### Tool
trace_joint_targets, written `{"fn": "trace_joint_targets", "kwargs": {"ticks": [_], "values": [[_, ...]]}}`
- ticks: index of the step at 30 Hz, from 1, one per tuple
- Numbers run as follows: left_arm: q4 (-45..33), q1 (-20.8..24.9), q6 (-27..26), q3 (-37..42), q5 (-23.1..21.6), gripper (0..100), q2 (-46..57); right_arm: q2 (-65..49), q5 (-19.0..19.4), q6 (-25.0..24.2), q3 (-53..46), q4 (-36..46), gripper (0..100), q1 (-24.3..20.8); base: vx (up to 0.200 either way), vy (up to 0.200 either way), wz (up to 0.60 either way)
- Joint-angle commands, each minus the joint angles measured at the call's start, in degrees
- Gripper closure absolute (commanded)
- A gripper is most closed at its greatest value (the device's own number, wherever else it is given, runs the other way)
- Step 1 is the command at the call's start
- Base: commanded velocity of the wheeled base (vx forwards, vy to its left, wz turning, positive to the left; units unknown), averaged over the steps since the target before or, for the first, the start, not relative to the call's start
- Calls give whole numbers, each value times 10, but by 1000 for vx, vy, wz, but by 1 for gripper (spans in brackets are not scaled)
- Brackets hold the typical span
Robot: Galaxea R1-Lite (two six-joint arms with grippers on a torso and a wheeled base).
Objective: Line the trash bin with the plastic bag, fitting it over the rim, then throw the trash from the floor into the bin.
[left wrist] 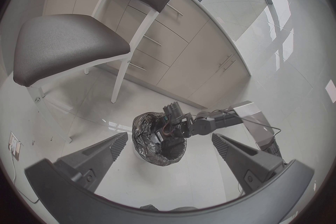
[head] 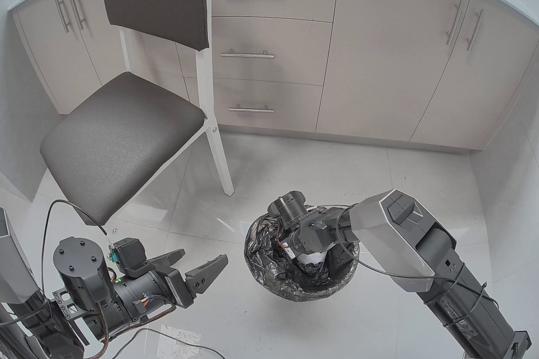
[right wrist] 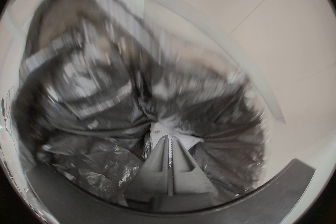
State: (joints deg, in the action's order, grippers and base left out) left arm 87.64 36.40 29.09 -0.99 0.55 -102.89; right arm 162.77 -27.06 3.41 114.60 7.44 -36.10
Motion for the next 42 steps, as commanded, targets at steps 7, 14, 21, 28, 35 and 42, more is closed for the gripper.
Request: {"fn": "trace_joint_targets", "kwargs": {"ticks": [7,14,21,28,35,42], "values": [[1,1,0,5,1,0,4,-83,2,12,0,-7,100,-6,0,0,0],[1,1,0,5,1,0,1,-141,3,42,0,-1,100,-13,0,0,0],[1,1,0,5,1,0,1,-199,3,105,0,17,100,-24,0,0,0],[1,2,-3,10,1,0,6,-289,3,161,0,86,100,-34,0,0,0],[1,4,-4,10,4,0,40,-425,-6,186,0,248,100,-66,0,0,0],[-6,4,-63,10,26,0,122,-555,-67,194,0,406,100,-66,0,0,0]]}}
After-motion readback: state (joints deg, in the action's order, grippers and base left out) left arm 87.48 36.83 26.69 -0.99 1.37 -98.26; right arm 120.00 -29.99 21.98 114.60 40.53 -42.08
